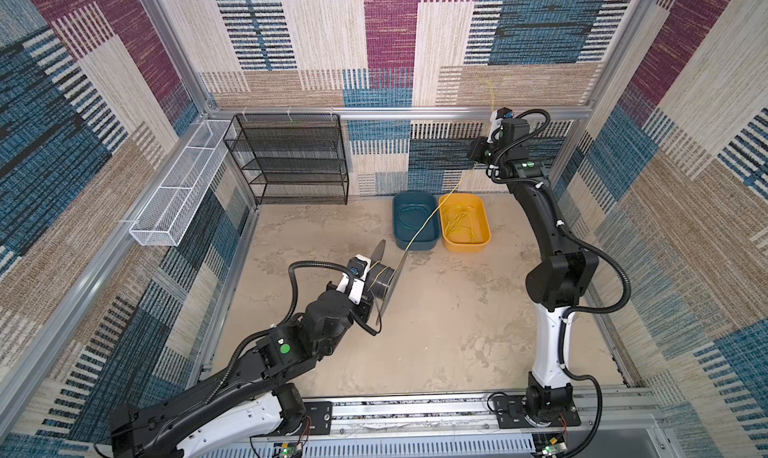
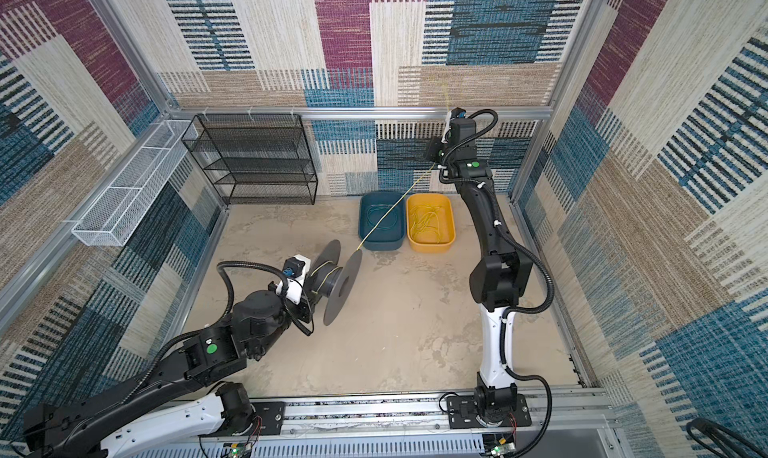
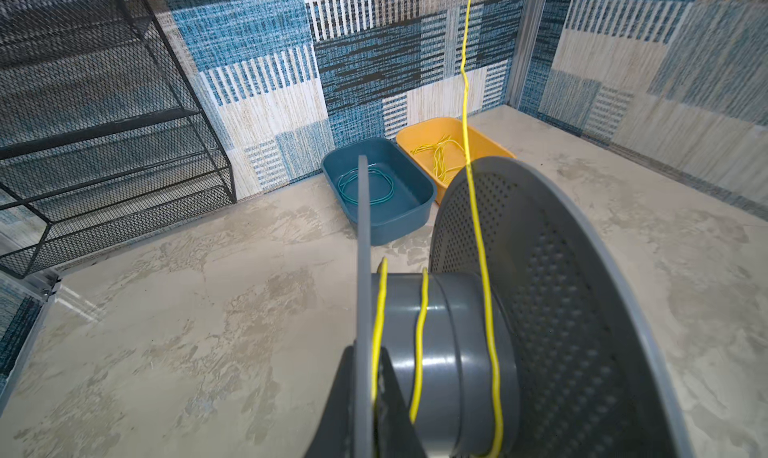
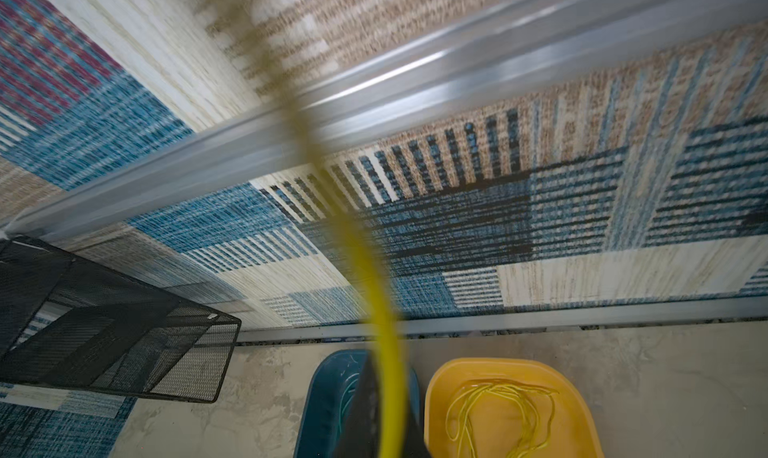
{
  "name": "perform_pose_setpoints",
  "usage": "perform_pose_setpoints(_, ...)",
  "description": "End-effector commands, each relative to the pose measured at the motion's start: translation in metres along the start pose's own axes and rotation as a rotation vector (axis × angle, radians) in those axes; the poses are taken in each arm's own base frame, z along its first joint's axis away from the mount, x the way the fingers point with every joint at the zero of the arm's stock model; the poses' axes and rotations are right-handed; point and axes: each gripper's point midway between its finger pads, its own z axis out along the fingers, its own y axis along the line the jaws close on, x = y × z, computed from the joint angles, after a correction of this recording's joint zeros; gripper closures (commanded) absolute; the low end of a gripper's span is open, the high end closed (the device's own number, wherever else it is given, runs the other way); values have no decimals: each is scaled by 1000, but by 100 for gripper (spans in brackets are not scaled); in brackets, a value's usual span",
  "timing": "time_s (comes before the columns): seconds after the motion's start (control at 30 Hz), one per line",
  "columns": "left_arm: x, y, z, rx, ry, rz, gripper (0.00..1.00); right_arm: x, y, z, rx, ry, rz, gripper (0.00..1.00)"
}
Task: Wrap the cables
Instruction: 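Rotate the spool toward the tubs with left gripper while right lowers cable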
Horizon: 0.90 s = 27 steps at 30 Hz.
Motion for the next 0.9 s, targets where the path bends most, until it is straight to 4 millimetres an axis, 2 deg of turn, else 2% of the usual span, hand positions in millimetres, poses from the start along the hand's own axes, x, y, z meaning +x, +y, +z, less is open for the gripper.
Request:
perform_pose_setpoints(0.0, 10, 7, -17, 12, 85, 10, 100, -23, -17, 5, 24, -157, 59, 100)
perform_pose_setpoints(0.03, -1, 7, -21, 28, 61, 1, 100, -10, -20, 8, 15, -139, 102, 100)
perform_pose_setpoints(0.13, -36, 1, -30, 82, -17, -26, 100, 13, -18, 4, 7, -143, 144, 100)
perform_pose_setpoints(0.33, -103, -8, -47, 171, -135, -33, 100, 53, -29, -8, -24, -108, 260, 100)
perform_pose_setpoints(0.47, -135, -10, -54, 191, -192, -16, 100, 85, -48, -16, -40, -53, 368, 100)
perform_pose_setpoints(0.57, -158, -12, -56, 205, -237, -24, 100, 105, -55, -24, -33, -40, 394, 100)
perform_pose_setpoints(0.7, -189, -9, -57, 243, -307, -102, 100, 135, -62, -28, -32, -1, 435, 100)
perform_pose_setpoints(0.87, -216, 1, -34, 227, -350, -187, 100, 157, -59, -48, -10, -20, 455, 100)
